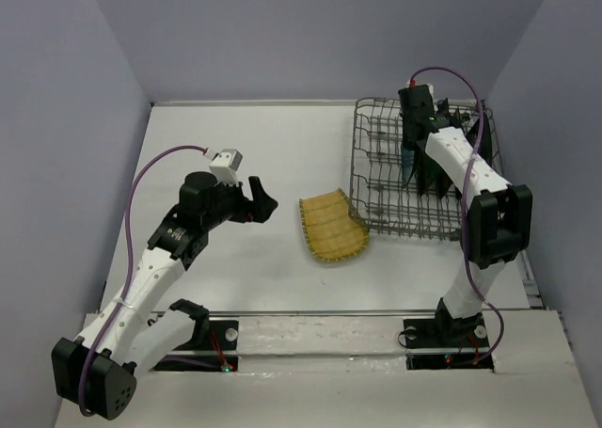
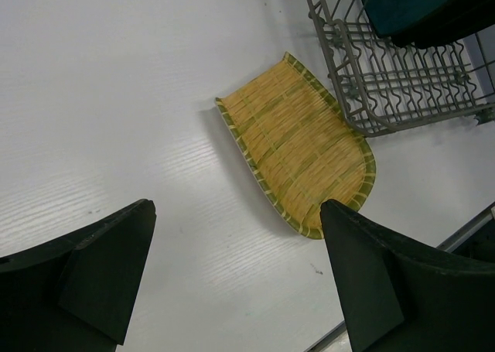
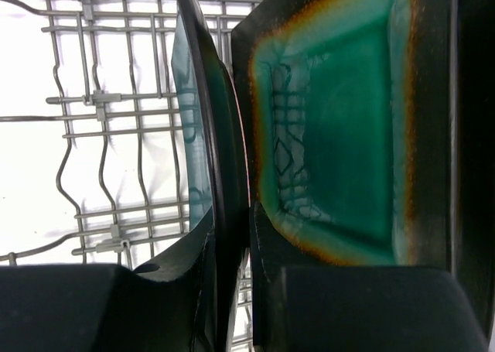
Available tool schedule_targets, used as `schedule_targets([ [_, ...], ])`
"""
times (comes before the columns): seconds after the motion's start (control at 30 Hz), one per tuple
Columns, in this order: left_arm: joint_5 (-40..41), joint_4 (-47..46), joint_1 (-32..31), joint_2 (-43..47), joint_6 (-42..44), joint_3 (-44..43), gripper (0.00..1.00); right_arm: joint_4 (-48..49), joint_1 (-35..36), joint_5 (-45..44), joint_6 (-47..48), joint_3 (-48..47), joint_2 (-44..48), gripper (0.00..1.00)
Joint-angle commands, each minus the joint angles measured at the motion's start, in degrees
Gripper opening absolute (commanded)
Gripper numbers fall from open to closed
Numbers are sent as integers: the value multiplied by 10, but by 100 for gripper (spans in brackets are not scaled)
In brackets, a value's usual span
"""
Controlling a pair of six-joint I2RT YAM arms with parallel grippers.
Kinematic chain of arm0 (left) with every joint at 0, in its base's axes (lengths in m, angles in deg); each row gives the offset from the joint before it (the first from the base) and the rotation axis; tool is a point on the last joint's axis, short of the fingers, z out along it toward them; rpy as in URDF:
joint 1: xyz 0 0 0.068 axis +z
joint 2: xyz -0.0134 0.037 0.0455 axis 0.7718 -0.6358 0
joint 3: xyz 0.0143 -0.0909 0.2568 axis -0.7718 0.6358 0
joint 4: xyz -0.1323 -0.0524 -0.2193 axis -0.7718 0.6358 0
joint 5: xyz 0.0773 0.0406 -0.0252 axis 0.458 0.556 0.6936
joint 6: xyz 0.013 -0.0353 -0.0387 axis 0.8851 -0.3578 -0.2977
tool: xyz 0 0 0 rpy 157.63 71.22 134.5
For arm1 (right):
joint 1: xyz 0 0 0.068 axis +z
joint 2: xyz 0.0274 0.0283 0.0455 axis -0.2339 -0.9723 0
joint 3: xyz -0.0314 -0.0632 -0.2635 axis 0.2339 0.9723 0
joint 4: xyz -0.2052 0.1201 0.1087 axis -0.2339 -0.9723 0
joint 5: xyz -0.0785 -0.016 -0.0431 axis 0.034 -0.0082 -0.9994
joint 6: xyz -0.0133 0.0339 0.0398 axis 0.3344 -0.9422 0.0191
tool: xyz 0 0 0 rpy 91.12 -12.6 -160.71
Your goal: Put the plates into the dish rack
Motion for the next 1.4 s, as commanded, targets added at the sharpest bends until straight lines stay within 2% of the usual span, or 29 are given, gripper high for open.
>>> schedule_targets([
  [0.0, 3, -10, -1, 9, 6, -25, 99, 27, -3, -13, -11, 13, 53, 7],
  [0.3, -9, -13, -1, 0, -2, -21, 99, 51, -3, 3, -26, 55, 47, 8],
  [0.33, -14, -14, -1, -2, -4, -21, 99, 55, -3, 1, -28, 62, 47, 19],
  [0.43, -32, -22, -1, -14, -15, -16, 99, 69, -3, -6, -33, 70, 57, 39],
  [0.47, -40, -24, -1, -17, -20, -15, 99, 71, -3, -8, -33, 71, 61, 57],
  [0.5, -61, -44, -2, -20, -38, -12, 99, 73, -3, -9, -34, 71, 70, 69],
  [0.57, -78, -66, -2, -15, -58, 3, 99, 75, -3, -7, -35, 71, 80, 76],
  [0.77, -43, -89, -37, -34, -106, 28, 99, 101, -3, 27, -48, 106, 149, 84],
  [0.87, -7, -136, -72, -68, -135, 50, 92, 120, -3, 46, -54, 126, 192, 86],
  [0.93, 23, -170, -120, -113, -157, 60, 85, 143, 9, 52, -64, 142, 230, 87],
  [1.0, 47, -186, -138, -147, -164, 59, 84, 167, 16, 73, -75, 164, 263, 88],
  [1.2, 110, -245, -155, -252, -174, 46, 83, 269, 36, 165, -119, 279, 394, 89],
  [1.37, 119, -289, -156, -316, -182, 37, 73, 296, 54, 245, -152, 332, 431, 89],
])
